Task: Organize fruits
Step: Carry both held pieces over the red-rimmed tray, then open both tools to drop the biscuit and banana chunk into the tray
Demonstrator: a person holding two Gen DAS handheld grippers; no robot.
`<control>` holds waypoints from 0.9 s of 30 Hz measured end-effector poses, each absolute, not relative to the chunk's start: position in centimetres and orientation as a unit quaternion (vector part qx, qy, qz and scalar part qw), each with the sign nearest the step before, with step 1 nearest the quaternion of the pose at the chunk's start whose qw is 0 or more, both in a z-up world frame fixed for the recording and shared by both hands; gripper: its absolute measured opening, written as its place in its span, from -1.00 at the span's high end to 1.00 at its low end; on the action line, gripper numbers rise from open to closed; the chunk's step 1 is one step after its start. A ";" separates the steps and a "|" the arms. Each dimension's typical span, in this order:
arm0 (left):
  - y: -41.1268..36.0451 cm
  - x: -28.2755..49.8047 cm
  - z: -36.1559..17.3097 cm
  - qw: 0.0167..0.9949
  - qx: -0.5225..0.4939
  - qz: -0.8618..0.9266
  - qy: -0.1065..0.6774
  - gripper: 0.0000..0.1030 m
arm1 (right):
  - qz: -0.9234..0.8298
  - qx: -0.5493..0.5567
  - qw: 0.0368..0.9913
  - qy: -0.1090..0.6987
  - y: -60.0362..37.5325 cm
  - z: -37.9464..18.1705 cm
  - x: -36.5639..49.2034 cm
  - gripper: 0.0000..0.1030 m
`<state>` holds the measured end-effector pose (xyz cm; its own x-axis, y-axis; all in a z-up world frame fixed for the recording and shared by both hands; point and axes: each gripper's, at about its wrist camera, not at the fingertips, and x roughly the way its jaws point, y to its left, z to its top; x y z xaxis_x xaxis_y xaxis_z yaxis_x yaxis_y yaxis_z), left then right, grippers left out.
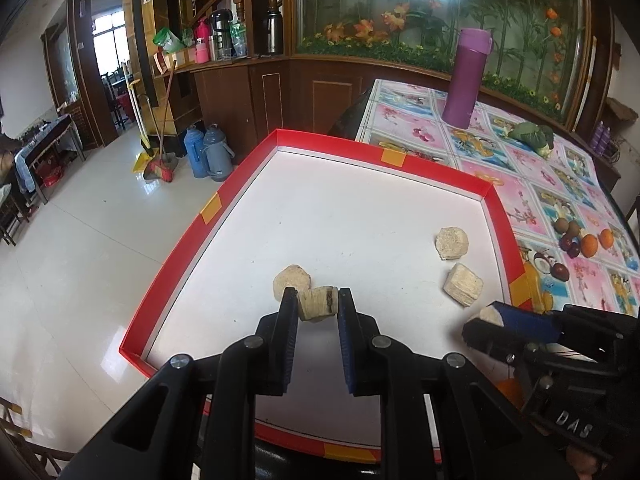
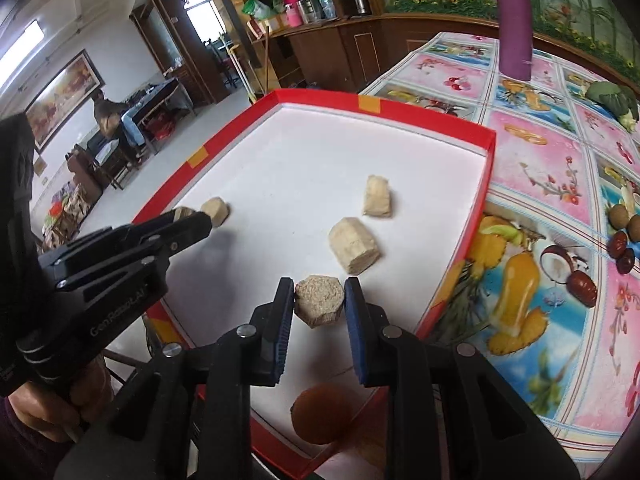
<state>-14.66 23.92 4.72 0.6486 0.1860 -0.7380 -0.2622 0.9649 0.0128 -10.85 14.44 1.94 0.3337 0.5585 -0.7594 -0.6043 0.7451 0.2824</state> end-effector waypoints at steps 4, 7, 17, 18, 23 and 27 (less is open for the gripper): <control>23.6 -14.3 3.9 0.900 -0.034 0.129 0.415 0.64 | 0.348 -0.036 0.814 0.464 14.9 1.3 -10.9 0.46; 23.5 -14.2 3.6 0.896 -0.031 0.131 0.423 0.64 | 0.350 -0.047 0.814 0.461 15.2 1.3 -11.0 0.46; 23.8 -14.6 4.1 0.889 -0.038 0.156 0.428 0.03 | 0.376 -0.003 0.812 0.447 12.2 2.9 -10.4 0.15; 23.7 -14.6 4.2 0.889 -0.038 0.158 0.428 0.03 | 0.375 0.007 0.817 0.439 11.4 3.3 -10.1 0.15; 22.5 -14.1 4.8 0.891 -0.029 0.155 0.426 0.02 | 0.318 0.034 0.856 0.407 5.7 4.5 -8.3 0.12; 20.8 -13.5 5.3 0.893 -0.015 0.143 0.426 0.01 | 0.248 0.057 0.878 0.406 -0.5 4.0 -6.2 0.12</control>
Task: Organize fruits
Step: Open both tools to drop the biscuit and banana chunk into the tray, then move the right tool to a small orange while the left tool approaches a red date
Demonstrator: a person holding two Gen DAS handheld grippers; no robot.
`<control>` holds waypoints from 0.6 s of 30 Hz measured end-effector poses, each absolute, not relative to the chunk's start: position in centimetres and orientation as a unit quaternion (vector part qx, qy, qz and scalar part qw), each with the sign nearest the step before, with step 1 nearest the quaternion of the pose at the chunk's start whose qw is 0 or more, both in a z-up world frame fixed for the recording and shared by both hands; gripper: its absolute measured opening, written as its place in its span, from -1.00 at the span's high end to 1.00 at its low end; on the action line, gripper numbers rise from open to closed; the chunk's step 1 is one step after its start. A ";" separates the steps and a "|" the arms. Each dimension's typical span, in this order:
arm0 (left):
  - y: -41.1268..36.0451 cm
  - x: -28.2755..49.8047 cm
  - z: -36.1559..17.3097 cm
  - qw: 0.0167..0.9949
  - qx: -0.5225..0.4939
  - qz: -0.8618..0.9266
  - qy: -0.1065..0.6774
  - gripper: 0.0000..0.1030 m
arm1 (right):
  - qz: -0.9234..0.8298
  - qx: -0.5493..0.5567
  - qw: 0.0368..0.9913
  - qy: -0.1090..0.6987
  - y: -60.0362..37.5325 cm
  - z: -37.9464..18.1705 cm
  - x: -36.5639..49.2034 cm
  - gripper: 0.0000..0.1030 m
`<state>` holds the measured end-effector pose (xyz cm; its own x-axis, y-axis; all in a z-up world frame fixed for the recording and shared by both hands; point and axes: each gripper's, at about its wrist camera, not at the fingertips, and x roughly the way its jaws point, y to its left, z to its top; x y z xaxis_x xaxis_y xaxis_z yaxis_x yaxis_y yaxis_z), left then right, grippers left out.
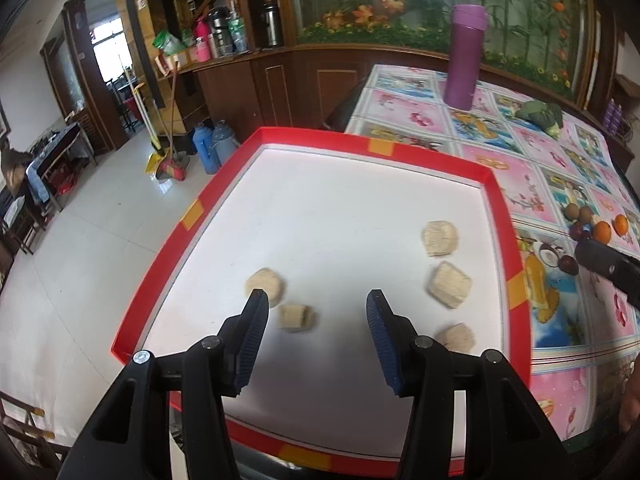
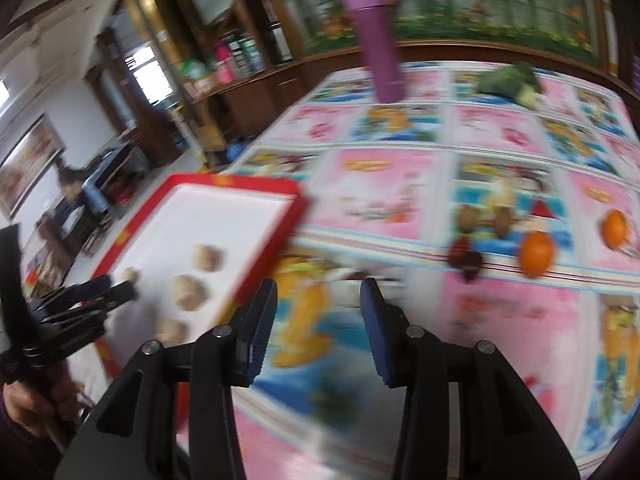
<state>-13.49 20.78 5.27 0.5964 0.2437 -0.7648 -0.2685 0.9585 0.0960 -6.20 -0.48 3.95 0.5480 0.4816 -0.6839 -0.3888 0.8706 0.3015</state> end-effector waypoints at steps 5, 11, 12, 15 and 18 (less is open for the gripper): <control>17.3 -11.8 6.8 0.902 0.014 0.104 0.418 0.01 | 0.148 0.061 0.904 0.397 -7.8 3.3 -4.4 0.12; 11.4 -8.8 8.1 0.911 0.057 0.035 0.406 0.01 | 0.109 0.080 0.906 0.402 -12.1 2.6 -1.7 0.12; 10.5 -8.3 8.0 0.911 0.060 0.027 0.408 0.01 | 0.113 0.083 0.902 0.407 -12.0 2.5 -1.5 0.12; 8.4 -6.6 7.4 0.907 0.064 0.001 0.417 0.01 | 0.132 0.073 0.898 0.412 -10.8 2.2 -0.6 0.12; 6.7 -5.5 6.7 0.901 0.061 -0.021 0.429 0.01 | 0.125 0.052 0.902 0.411 -10.0 2.1 -0.5 0.12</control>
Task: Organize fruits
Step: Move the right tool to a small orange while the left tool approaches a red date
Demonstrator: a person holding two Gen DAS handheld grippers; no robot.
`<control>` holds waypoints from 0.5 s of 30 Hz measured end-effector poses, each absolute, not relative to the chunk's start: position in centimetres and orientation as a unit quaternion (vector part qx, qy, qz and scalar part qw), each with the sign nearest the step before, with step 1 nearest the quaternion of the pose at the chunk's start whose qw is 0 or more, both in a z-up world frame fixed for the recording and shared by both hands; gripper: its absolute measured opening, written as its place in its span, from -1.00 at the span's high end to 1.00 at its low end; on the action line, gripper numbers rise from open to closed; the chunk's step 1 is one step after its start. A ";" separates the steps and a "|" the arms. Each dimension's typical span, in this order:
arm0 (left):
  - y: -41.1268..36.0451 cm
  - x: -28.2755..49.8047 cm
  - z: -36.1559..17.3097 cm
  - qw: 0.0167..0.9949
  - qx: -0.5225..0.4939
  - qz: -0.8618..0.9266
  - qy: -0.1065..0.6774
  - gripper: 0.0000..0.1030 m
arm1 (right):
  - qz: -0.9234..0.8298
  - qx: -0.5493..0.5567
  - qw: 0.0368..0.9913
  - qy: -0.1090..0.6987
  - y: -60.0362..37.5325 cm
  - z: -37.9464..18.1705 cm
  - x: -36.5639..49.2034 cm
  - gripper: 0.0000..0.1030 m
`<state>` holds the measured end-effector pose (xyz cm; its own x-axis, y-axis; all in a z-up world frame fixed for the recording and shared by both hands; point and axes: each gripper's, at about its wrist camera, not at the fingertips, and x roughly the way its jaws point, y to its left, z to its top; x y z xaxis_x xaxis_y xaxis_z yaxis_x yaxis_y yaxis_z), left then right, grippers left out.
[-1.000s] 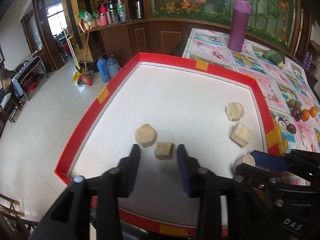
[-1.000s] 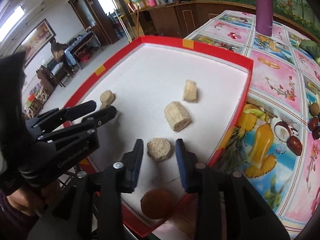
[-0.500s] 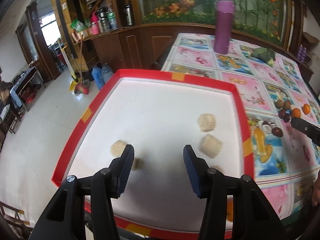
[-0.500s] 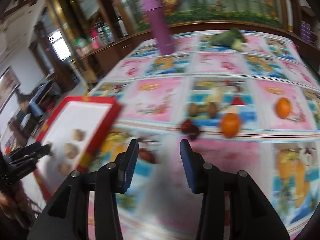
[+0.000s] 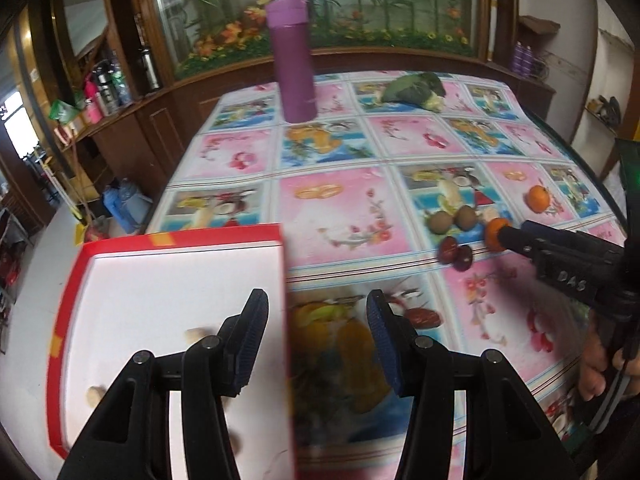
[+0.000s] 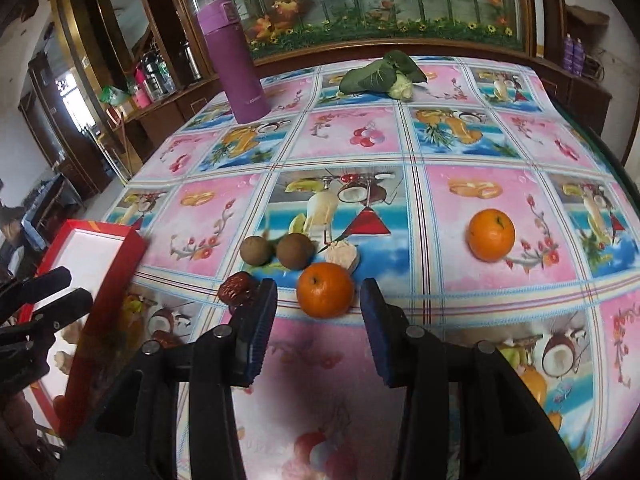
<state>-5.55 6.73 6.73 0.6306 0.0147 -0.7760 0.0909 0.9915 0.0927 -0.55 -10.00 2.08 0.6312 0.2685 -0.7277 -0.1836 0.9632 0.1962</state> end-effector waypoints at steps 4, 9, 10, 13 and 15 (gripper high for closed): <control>5.0 -4.6 6.2 0.894 0.063 -0.042 0.441 0.00 | 0.123 0.045 0.896 0.424 -9.6 1.4 0.3 0.12; 3.2 -3.4 5.6 0.885 0.076 -0.061 0.456 0.00 | 0.119 0.043 0.890 0.439 -9.8 0.6 1.0 0.18; 2.9 -3.2 5.4 0.883 0.079 -0.063 0.459 0.00 | 0.125 0.045 0.889 0.439 -9.9 0.7 0.9 0.32; 2.0 -2.6 4.7 0.875 0.092 -0.073 0.469 0.00 | 0.121 0.059 0.888 0.440 -10.6 1.0 1.0 0.32; 1.4 -1.9 4.1 0.870 0.101 -0.079 0.476 0.00 | 0.114 0.083 0.888 0.438 -11.8 1.4 1.0 0.32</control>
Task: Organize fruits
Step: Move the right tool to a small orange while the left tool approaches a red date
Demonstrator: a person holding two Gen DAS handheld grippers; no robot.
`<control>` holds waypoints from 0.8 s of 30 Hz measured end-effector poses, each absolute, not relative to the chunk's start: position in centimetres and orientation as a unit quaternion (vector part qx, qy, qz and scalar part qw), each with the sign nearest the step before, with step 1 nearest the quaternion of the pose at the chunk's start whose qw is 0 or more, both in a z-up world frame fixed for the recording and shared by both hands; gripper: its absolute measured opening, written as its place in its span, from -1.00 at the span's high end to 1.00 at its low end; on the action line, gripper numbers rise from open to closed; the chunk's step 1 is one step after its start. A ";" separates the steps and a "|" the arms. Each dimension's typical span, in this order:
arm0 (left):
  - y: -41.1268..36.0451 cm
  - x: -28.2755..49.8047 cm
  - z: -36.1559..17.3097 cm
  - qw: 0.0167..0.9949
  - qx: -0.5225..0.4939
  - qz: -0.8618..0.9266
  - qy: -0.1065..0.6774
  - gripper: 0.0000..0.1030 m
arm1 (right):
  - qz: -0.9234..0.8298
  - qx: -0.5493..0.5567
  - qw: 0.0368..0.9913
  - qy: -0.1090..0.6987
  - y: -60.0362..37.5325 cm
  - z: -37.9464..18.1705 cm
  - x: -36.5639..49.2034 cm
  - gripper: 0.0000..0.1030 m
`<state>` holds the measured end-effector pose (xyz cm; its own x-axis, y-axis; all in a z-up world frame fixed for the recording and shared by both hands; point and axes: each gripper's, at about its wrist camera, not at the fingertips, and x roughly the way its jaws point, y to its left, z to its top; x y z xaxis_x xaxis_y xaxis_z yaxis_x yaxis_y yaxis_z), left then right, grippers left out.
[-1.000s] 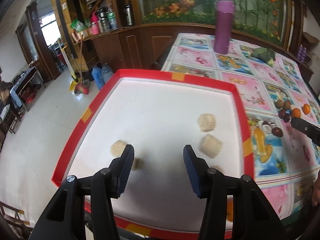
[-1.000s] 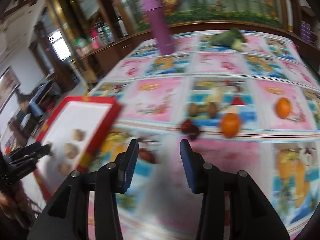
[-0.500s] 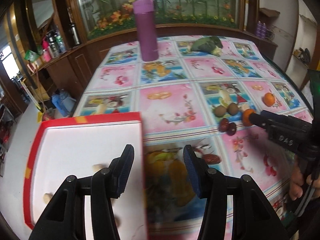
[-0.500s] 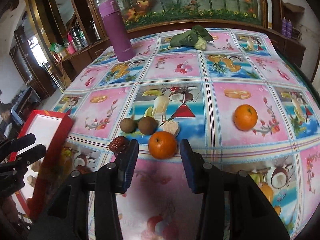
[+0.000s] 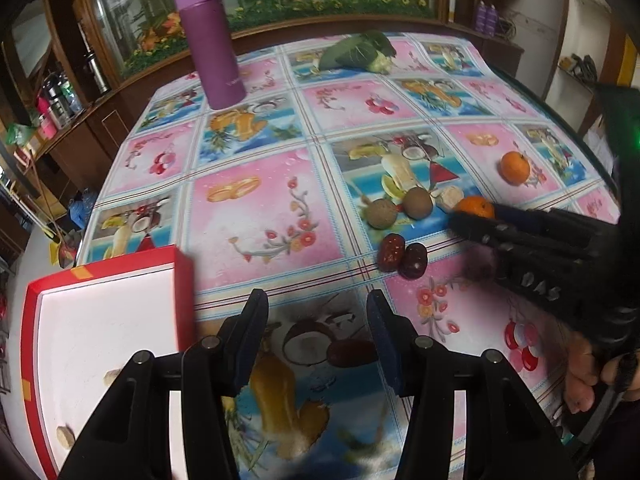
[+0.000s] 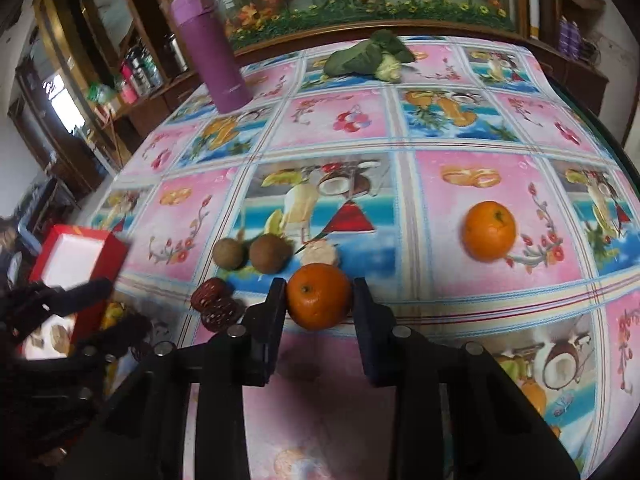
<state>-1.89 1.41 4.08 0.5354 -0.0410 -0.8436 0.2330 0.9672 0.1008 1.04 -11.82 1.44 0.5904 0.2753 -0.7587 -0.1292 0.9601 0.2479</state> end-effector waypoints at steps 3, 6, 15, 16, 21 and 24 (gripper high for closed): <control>0.8 -1.0 3.3 0.865 0.106 -0.082 0.484 0.00 | 0.095 0.118 0.890 0.431 -13.9 2.1 1.1 0.32; 0.1 -0.2 2.7 0.860 0.114 -0.083 0.491 0.00 | 0.086 0.133 0.889 0.430 -14.9 2.3 1.2 0.32; -1.6 1.0 2.0 0.853 0.124 -0.099 0.497 0.00 | 0.096 0.148 0.888 0.424 -15.1 2.8 1.1 0.32; -1.7 1.2 2.0 0.853 0.124 -0.100 0.497 0.00 | 0.096 0.149 0.888 0.424 -15.1 2.8 1.1 0.32; -2.6 1.5 1.9 0.848 0.112 -0.123 0.502 0.00 | 0.096 0.151 0.887 0.425 -15.2 2.8 1.1 0.32; -2.8 2.0 1.8 0.849 0.104 -0.122 0.503 0.00 | 0.097 0.151 0.887 0.424 -15.1 2.7 1.1 0.32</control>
